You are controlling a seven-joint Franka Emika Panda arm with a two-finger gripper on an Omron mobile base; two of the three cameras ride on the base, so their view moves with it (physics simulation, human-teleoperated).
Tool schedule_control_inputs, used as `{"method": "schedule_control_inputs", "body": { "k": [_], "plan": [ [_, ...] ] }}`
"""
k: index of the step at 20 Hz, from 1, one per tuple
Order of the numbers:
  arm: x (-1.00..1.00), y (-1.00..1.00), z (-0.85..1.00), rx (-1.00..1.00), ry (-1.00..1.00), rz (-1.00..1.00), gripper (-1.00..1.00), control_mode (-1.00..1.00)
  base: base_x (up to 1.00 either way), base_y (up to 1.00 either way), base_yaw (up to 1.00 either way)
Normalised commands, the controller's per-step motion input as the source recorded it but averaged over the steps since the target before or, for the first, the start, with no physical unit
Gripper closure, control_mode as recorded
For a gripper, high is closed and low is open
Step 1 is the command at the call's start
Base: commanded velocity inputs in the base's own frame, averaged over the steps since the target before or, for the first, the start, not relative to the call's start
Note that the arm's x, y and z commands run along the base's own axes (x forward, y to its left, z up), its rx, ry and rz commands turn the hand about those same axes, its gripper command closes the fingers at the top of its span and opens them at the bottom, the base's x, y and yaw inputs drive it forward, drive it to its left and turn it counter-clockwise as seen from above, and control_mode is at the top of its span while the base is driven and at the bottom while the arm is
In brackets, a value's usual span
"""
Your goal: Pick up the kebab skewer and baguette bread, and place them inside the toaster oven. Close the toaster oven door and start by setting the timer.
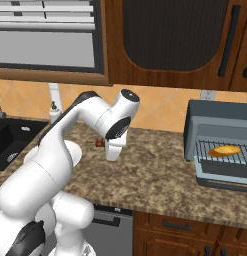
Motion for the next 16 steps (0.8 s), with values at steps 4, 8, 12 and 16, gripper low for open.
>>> {"method": "schedule_control_inputs", "body": {
  "k": [4, 8, 12, 16],
  "plan": [
    [0.00, -0.31, -0.07, -0.24, -0.09, -0.60, 1.00, -1.00, 0.00, 0.00, 0.00],
    [0.09, -0.48, 0.05, -0.09, 0.00, -0.29, 1.00, -1.00, 0.00, 0.00, 0.00],
    [0.15, -0.61, 0.00, 0.00, -0.01, 0.01, 1.00, -1.00, 0.00, 0.00, 0.00],
    [0.24, -0.74, 0.00, 0.00, 0.00, 0.06, 1.00, -1.00, 0.00, 0.00, 0.00]
  ]
}}
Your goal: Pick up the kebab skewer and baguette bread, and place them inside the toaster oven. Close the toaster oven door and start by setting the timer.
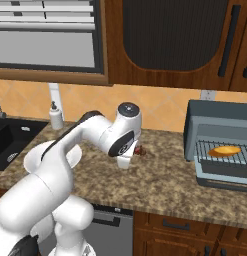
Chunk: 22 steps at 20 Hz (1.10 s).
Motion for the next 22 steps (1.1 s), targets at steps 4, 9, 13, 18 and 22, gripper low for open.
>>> {"method": "schedule_control_inputs", "body": {
  "k": [4, 9, 13, 18, 22],
  "plan": [
    [0.16, -0.69, 0.00, 0.00, 0.00, 0.03, 1.00, -1.00, 0.00, 0.00, 0.00],
    [0.21, -0.71, 0.00, -0.02, 0.00, -0.05, 1.00, -1.00, 0.00, 0.00, 0.00],
    [0.30, -0.66, 0.00, -0.04, 0.00, -0.09, 1.00, -1.00, 0.00, 0.00, 0.00],
    [0.19, -0.81, -0.01, 0.00, 0.00, -0.03, 1.00, -1.00, 0.00, 0.00, 0.00],
    [0.49, -0.77, 0.00, 0.00, 0.00, 0.00, 1.00, -1.00, 0.00, 0.00, 0.00]
  ]
}}
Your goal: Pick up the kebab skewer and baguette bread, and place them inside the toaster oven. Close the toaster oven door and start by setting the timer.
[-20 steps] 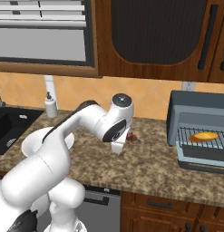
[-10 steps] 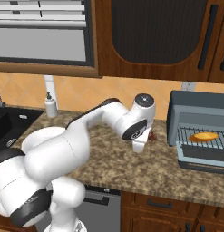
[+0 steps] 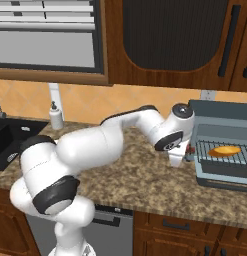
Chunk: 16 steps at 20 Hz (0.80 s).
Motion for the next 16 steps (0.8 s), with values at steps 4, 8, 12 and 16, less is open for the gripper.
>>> {"method": "schedule_control_inputs", "body": {
  "k": [4, 8, 12, 16],
  "plan": [
    [0.58, -0.72, 0.00, 0.01, 0.02, 0.00, 1.00, -1.00, 0.00, 0.00, 0.00],
    [0.36, -0.68, 0.00, 0.03, 0.08, 0.00, 1.00, -1.00, 0.00, 0.00, 0.00],
    [0.18, -0.73, 0.00, 0.06, 0.08, 0.00, 1.00, -1.00, 0.00, 0.00, 0.00],
    [0.14, -0.66, 0.00, 0.05, 0.03, 0.01, 1.00, -1.00, 0.00, 0.00, 0.00]
  ]
}}
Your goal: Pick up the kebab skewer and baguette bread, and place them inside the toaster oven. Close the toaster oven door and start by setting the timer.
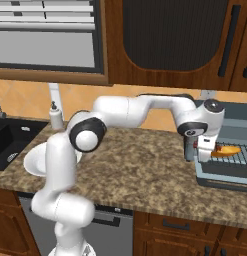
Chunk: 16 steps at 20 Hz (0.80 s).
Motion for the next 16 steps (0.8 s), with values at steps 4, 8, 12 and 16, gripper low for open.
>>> {"method": "schedule_control_inputs", "body": {
  "k": [4, 8, 12, 16],
  "plan": [
    [0.15, -0.27, -0.29, 0.00, 0.00, 0.00, 1.00, -1.00, 0.00, 0.00, 0.00],
    [0.11, -0.02, -0.30, -0.01, -0.01, 0.00, 1.00, -1.00, 0.00, 0.00, 0.00],
    [0.15, 0.00, -0.27, -0.02, -0.05, 0.00, 1.00, -1.00, 0.00, 0.00, 0.00],
    [0.20, 0.00, -0.36, -0.04, -0.07, 0.00, 1.00, -1.00, 0.00, 0.00, 0.00]
  ]
}}
